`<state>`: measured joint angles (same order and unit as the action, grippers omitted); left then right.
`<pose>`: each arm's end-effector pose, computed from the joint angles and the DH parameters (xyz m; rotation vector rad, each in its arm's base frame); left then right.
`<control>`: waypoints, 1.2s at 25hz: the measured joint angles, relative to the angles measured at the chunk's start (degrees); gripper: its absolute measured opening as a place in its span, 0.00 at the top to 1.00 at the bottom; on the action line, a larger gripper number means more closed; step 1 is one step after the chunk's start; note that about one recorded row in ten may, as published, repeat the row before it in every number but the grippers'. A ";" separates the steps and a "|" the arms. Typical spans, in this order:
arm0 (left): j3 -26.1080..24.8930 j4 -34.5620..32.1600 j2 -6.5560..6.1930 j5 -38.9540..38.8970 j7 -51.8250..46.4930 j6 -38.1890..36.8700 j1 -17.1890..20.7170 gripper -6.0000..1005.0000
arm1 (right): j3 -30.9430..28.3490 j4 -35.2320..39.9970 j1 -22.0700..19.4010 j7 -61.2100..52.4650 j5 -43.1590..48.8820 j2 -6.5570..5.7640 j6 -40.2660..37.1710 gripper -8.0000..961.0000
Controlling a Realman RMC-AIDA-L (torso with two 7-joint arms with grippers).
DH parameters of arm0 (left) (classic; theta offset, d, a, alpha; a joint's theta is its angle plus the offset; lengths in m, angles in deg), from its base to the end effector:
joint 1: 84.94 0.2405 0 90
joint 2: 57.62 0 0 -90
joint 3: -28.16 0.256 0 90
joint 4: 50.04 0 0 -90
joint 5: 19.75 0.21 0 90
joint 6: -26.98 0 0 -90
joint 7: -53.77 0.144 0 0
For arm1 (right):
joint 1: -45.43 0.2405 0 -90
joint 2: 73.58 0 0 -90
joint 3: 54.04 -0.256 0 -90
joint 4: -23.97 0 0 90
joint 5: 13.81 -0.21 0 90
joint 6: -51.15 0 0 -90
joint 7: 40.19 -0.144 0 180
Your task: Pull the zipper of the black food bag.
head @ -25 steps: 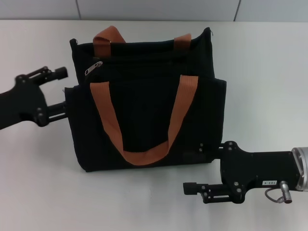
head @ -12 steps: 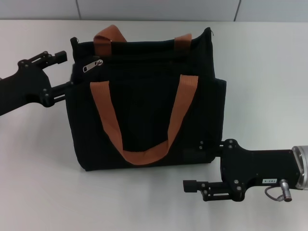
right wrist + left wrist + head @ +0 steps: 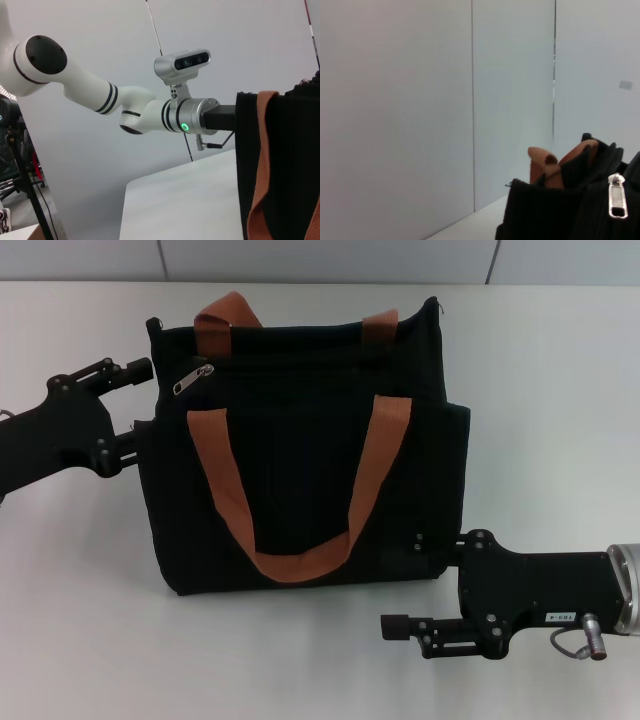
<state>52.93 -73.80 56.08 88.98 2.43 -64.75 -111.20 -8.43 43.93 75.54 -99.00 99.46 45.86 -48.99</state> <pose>-0.3105 0.3101 0.0359 -2.4214 -0.3280 -0.8196 0.2521 0.2601 -0.0547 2.9187 -0.3895 -0.9628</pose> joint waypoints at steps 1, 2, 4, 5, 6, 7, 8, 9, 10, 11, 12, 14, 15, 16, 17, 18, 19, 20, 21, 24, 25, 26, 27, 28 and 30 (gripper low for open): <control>0.06 -0.10 -0.07 0.00 0.05 -0.24 0.05 0.28 | 0.00 0.00 0.00 0.00 0.00 0.00 -0.01 0.26; 0.14 -0.26 -0.14 0.00 0.07 -0.39 0.10 0.28 | 0.00 0.00 0.01 0.00 -0.01 0.00 -0.03 0.26; 0.29 -0.63 -0.28 -0.03 0.09 -0.59 0.30 0.28 | 0.00 0.00 0.02 0.01 -0.05 0.00 -0.05 0.26; 0.27 -0.72 -0.29 -0.13 0.10 -0.59 0.39 0.28 | 0.00 0.00 0.03 0.00 -0.06 0.00 -0.05 0.26; 0.16 -0.75 -0.29 -0.22 0.12 -0.61 0.50 0.31 | 0.00 0.00 0.06 0.00 -0.07 0.00 -0.05 0.26; 0.01 -0.79 -0.29 -0.28 0.13 -0.62 0.56 0.34 | 0.00 0.00 0.06 0.00 -0.07 0.00 -0.05 0.26; -0.04 -0.85 -0.28 -0.30 0.15 -0.62 0.60 0.38 | 0.00 0.00 0.11 0.00 -0.08 0.00 -0.08 0.26; -0.04 -0.85 -0.28 -0.30 0.15 -0.62 0.60 0.41 | 0.00 0.00 0.17 -0.04 -0.08 0.00 -0.14 0.26; -0.06 -0.95 -0.23 -0.32 0.17 -0.63 0.63 0.44 | 0.00 0.00 0.23 -0.20 -0.09 0.00 -0.21 0.26; -0.08 -1.13 -0.05 -0.35 0.19 -0.64 0.62 0.47 | 0.00 0.00 0.43 -0.80 -0.13 0.00 -0.40 0.26; -0.08 -1.18 0.09 -0.36 0.21 -0.66 0.63 0.50 | 0.00 0.00 0.57 -1.21 -0.14 0.00 -0.52 0.26; -0.08 -1.21 0.22 -0.37 0.25 -0.68 0.63 0.58 | 0.00 0.00 0.70 -1.61 -0.15 0.00 -0.70 0.26; -0.08 -1.24 0.34 -0.37 0.38 -0.70 0.63 0.62 | 0.00 0.00 0.82 -1.98 -0.17 0.00 -1.00 0.26; -0.08 -1.27 0.64 -0.38 0.93 -0.76 0.62 0.67 | 0.00 0.00 0.96 -2.39 -0.40 0.01 -1.78 0.26; -0.08 -1.27 0.64 -0.38 0.93 -0.76 0.62 0.72 | 0.00 0.00 0.96 -2.39 -0.40 0.01 -1.78 0.26; -0.08 -1.33 1.09 -0.39 1.68 -0.86 0.61 0.77 | 0.04 0.00 1.01 -2.45 -0.73 0.03 -2.30 0.26; -0.07 -1.33 1.13 -0.40 1.71 -0.88 0.61 0.80 | 0.06 0.00 1.04 -2.45 -1.09 0.04 -2.85 0.26; -0.07 -1.34 1.15 -0.41 1.73 -0.89 0.60 0.83 | 0.09 0.00 1.08 -2.48 -2.26 0.03 -4.27 0.26; -0.07 -1.34 1.16 -0.42 1.73 -0.93 0.61 0.86 | 0.11 -0.02 1.09 -2.68 -2.98 0.01 -5.16 0.26; -0.47 -1.34 1.17 -0.59 1.74 -1.49 0.79 0.95 | 0.32 -0.06 1.20 -3.58 -4.78 -0.06 -7.06 0.26; -0.89 -1.34 1.18 -0.64 1.85 -1.93 0.91 0.96 | 0.31 -0.07 1.44 -4.72 -5.47 -0.08 -8.20 0.26; -1.84 -1.33 1.20 -0.69 2.31 -3.11 1.22 0.96 | 0.09 -0.09 2.41 -7.67 -6.63 -0.12 -10.73 0.26; -1.84 -1.33 1.20 -0.69 2.31 -3.11 1.22 0.97 | 0.09 -0.09 2.41 -7.67 -6.63 -0.12 -10.73 0.26; -2.48 -1.32 1.23 -0.71 2.61 -3.78 1.43 0.97 | -0.02 -0.09 2.82 -9.14 -7.06 -0.12 -11.48 0.26; -3.27 -1.31 1.27 -0.99 2.93 -4.94 1.83 0.97 | -0.13 -0.09 3.96 -13.58 -8.99 -0.13 -13.03 0.26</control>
<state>49.67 -75.11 57.34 87.98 5.36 -69.69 -109.38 -8.55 43.83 79.50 -112.58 90.48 45.73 -62.03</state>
